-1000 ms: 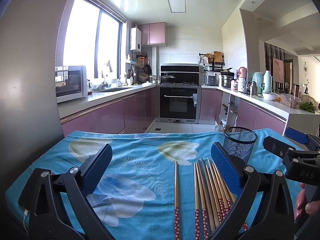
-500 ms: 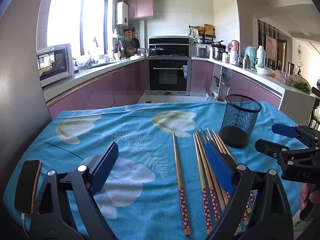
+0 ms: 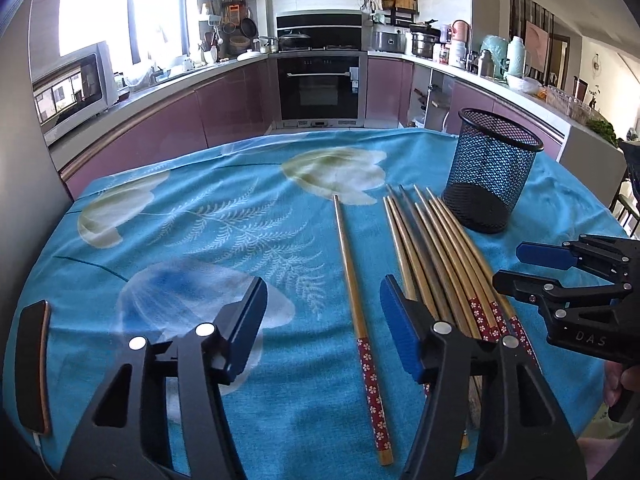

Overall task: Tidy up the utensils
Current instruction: 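Lower the left gripper onto one chopstick while the right gripper grasps another, then lift the held chopsticks upright with both grippers toward the mesh cup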

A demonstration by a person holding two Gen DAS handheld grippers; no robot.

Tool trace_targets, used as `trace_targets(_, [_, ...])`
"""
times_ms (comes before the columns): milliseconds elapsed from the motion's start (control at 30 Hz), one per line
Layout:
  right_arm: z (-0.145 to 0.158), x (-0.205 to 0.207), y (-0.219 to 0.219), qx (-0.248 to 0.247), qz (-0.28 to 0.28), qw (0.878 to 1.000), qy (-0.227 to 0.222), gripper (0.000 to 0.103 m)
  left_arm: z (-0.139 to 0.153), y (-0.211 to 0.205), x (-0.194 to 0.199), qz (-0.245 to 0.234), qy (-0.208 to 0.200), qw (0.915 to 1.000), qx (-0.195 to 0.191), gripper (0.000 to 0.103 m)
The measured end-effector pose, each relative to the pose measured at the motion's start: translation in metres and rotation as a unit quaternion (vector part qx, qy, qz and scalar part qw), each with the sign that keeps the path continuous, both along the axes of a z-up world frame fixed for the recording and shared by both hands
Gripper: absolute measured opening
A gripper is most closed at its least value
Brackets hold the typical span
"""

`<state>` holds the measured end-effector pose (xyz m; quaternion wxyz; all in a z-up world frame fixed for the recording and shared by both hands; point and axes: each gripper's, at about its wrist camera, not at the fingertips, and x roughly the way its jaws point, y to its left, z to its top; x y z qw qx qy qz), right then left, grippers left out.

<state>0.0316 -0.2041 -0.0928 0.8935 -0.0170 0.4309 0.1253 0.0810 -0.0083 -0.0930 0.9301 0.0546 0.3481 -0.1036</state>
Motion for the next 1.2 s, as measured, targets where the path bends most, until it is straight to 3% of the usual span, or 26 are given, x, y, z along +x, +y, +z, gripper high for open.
trace_targets(467, [-0.005,0.02,0.007,-0.018,-0.003,1.0,0.018,0.038,-0.018,-0.002,0.023,-0.015,0.063,0.9979,-0.002,0.044])
trace_targets(567, [-0.005,0.022,0.005,-0.011,-0.004,1.0,0.022,0.027,-0.022,-0.002,0.03,-0.022,0.08,0.9965,-0.012,0.038])
trace_targets(633, [-0.005,0.024,0.001,0.008,-0.003,1.0,0.029,0.01,-0.023,0.0,0.033,-0.024,0.084,0.996,-0.017,0.037])
trace_targets(733, [-0.005,0.025,-0.005,0.03,-0.005,0.999,0.038,0.008,-0.023,-0.001,0.035,-0.033,0.089,0.9952,-0.026,0.03])
trace_targets(833, [-0.004,0.024,-0.008,0.042,-0.005,0.998,0.04,0.008,-0.023,-0.001,0.039,-0.036,0.096,0.9942,-0.031,0.03])
trace_targets(1133, [-0.004,0.034,0.001,0.003,0.007,0.999,0.035,0.011,-0.022,-0.014,0.057,-0.049,0.104,0.993,-0.027,0.03])
trace_targets(1200, [-0.004,0.035,0.002,0.001,0.01,0.999,0.034,0.01,-0.022,-0.016,0.061,-0.049,0.108,0.9926,-0.028,0.025])
